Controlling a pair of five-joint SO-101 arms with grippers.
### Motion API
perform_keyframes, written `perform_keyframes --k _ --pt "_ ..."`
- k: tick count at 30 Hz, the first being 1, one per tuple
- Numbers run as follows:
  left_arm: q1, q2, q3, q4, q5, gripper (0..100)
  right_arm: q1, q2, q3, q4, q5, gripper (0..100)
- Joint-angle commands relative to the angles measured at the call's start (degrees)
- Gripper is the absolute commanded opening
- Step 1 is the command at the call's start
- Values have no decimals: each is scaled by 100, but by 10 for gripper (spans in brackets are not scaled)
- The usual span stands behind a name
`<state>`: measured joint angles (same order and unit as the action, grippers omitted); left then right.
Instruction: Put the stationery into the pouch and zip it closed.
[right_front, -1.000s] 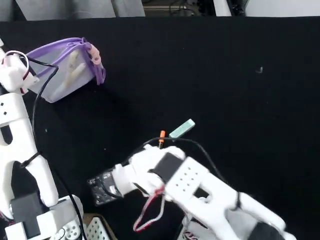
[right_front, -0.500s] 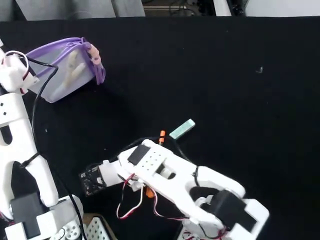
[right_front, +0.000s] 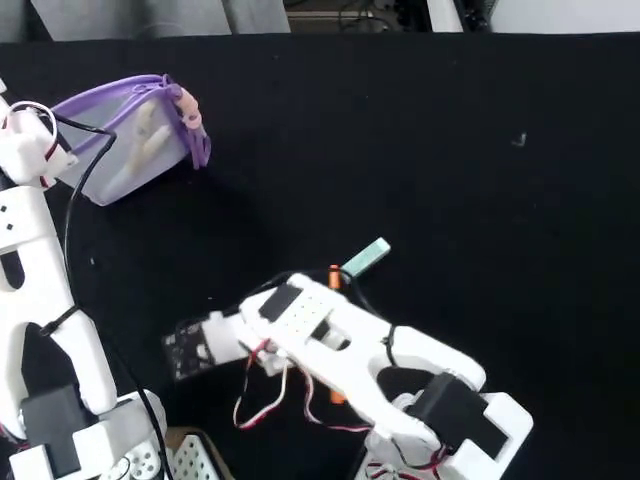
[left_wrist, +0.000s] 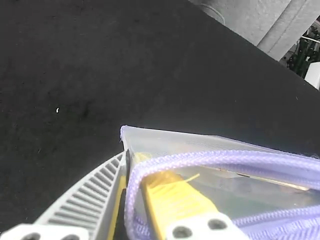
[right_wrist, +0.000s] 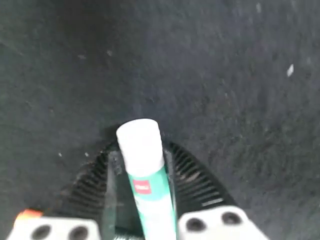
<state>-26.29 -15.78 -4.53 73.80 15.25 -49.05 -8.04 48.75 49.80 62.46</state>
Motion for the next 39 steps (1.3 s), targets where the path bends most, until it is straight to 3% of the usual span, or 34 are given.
perform_keyframes --k 1,9,22,27,39 --pt "-57 -18 -22 -114 18 27 545 -13 -523 220 18 11" --pt "374 -79 -92 -18 18 27 1380 -1130 -1789 1433 -53 11" --pt "2185 -18 -1429 1301 44 27 2787 -3547 -2949 1451 -967 11" --pt "2730 -18 -1745 1635 26 27 2787 -3820 -3574 967 -1908 11" --pt "2774 -9 -1042 1547 18 27 2611 -3881 -3213 -1459 -4422 11"
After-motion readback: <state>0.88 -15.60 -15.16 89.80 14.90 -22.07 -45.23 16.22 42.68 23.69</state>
